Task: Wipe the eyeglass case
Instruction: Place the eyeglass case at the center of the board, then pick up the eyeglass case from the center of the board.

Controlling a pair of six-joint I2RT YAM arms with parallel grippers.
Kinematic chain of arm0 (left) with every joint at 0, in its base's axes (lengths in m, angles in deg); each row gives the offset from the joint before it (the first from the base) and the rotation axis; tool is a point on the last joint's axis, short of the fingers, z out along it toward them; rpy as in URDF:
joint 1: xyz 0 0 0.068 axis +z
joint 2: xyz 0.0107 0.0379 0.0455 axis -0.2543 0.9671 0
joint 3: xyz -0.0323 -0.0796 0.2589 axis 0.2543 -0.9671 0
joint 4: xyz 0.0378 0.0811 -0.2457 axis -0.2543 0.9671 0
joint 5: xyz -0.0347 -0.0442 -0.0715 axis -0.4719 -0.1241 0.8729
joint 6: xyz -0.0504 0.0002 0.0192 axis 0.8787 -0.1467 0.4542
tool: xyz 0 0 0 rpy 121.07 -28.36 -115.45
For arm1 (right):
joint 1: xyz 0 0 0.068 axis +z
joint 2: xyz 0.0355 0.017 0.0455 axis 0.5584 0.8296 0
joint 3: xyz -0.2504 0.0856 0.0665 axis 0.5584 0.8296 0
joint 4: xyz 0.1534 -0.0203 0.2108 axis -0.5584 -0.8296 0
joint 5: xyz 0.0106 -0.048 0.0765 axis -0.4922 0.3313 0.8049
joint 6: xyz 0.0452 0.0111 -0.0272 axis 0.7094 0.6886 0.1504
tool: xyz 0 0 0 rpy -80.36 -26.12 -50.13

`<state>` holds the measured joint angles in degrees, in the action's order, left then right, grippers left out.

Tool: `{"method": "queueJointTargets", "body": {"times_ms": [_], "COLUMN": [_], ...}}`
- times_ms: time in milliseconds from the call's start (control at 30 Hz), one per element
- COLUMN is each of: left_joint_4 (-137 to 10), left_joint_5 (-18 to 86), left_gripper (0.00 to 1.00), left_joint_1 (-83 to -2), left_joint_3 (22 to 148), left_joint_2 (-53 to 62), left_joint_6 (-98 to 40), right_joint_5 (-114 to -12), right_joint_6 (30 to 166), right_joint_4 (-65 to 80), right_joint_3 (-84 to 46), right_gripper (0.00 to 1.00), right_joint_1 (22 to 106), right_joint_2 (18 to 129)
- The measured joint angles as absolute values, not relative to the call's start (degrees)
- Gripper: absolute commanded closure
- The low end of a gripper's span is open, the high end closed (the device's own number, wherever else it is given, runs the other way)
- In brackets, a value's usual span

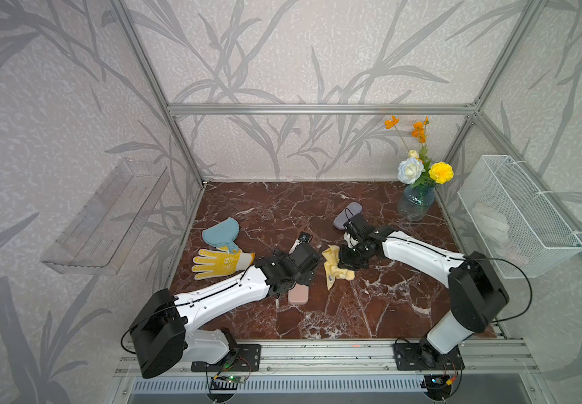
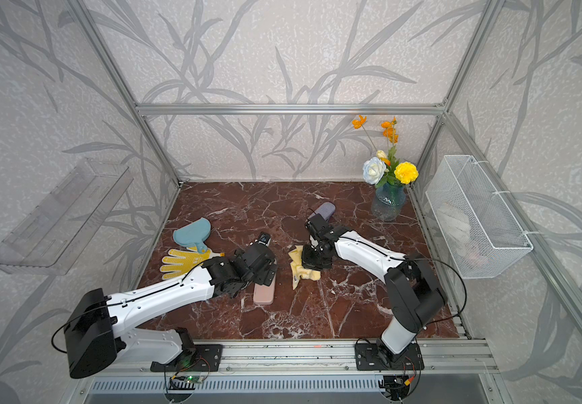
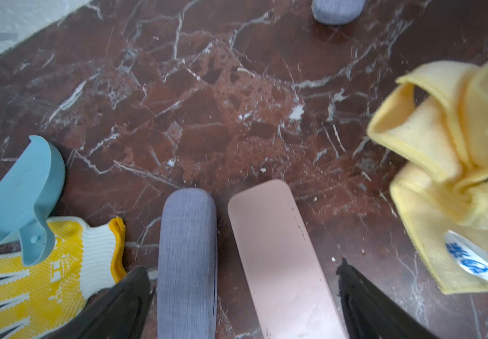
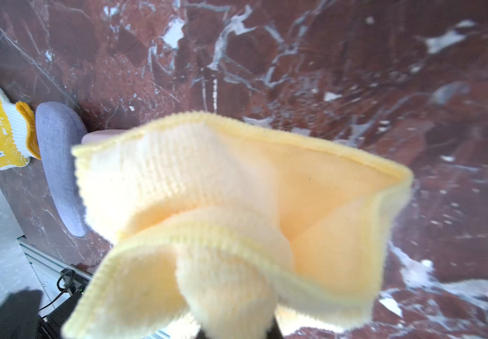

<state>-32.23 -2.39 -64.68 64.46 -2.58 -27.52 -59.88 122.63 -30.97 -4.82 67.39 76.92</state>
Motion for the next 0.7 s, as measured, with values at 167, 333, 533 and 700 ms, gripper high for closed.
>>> {"method": "queueJointTargets", "body": {"times_ms": [167, 333, 533, 700], "left_joint_4": [-34.6, -38.2, -38.2, -37.2], "left_joint_5": [-0.5, 5.7, 13.7, 15.5], "left_gripper": [0.0, 0.0, 0.0, 0.0], "left_joint_1": [-62.5, -59.7, -57.0, -56.2], "left_joint_3": [75.2, 85.4, 97.2, 107.4], "left_joint_2": [6.1, 16.8, 30.2, 40.1], "left_joint_6": [-32.6, -35.8, -39.1, -40.8], "right_joint_5": [-61.5, -61.6, -62.9, -62.8], "right_joint_6": [120.1, 117.6, 116.0, 115.3], "right_joint_4": [-31.6, -31.6, -31.6, -31.1], "right_joint_3": [0.3, 4.8, 7.5, 8.2], "right_gripper": [1.0, 1.0, 1.0, 1.0], "right_joint_1": [62.6, 54.1, 50.8, 50.1], "right_joint_2": [72.9, 69.7, 65.4, 64.7]}}
